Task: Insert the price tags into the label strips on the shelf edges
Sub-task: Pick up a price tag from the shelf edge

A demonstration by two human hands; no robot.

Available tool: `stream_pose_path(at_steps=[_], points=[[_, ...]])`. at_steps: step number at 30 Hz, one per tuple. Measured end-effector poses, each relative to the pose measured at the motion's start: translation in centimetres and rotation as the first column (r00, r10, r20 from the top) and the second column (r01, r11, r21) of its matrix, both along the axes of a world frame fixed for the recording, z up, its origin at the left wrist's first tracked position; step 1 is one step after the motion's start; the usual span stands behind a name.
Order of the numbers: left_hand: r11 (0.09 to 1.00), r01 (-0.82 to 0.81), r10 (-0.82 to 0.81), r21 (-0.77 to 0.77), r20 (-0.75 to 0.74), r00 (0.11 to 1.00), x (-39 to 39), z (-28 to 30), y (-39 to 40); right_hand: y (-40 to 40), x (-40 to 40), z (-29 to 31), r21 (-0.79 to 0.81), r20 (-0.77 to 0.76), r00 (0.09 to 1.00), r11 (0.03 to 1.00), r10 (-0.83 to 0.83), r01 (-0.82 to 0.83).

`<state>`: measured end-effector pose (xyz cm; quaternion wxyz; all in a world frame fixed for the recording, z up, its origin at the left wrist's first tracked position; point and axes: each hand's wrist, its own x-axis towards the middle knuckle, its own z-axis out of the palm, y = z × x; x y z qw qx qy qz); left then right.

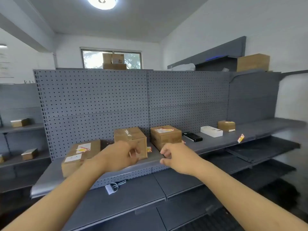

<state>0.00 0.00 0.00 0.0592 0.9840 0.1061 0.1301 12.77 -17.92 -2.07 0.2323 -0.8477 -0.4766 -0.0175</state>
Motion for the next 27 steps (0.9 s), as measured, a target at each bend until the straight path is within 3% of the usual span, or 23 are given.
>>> stream_pose_path(at_steps=[6, 15, 21, 27], points=[[0.976, 0.217, -0.217, 0.019, 0.001, 0.976, 9.7, -1.1, -4.5, -6.1, 5.6, -0.9, -0.013, 0.02, 0.983, 0.983, -0.184, 0.184], [0.844, 0.534, -0.536, -0.046, -0.033, 0.844, 27.4, -5.1, -16.7, -18.3, 16.8, -4.5, -0.057, -0.024, 0.894, 0.893, -0.447, 0.446], [0.791, 0.604, -0.611, -0.102, -0.067, 0.789, 38.0, -8.6, -22.7, -24.2, 25.5, -7.1, -0.079, -0.047, 0.853, 0.853, -0.519, 0.515], [0.795, 0.589, -0.604, -0.142, -0.101, 0.791, 48.4, -11.8, -25.8, -28.1, 35.0, -9.2, -0.079, -0.082, 0.833, 0.837, -0.547, 0.541]])
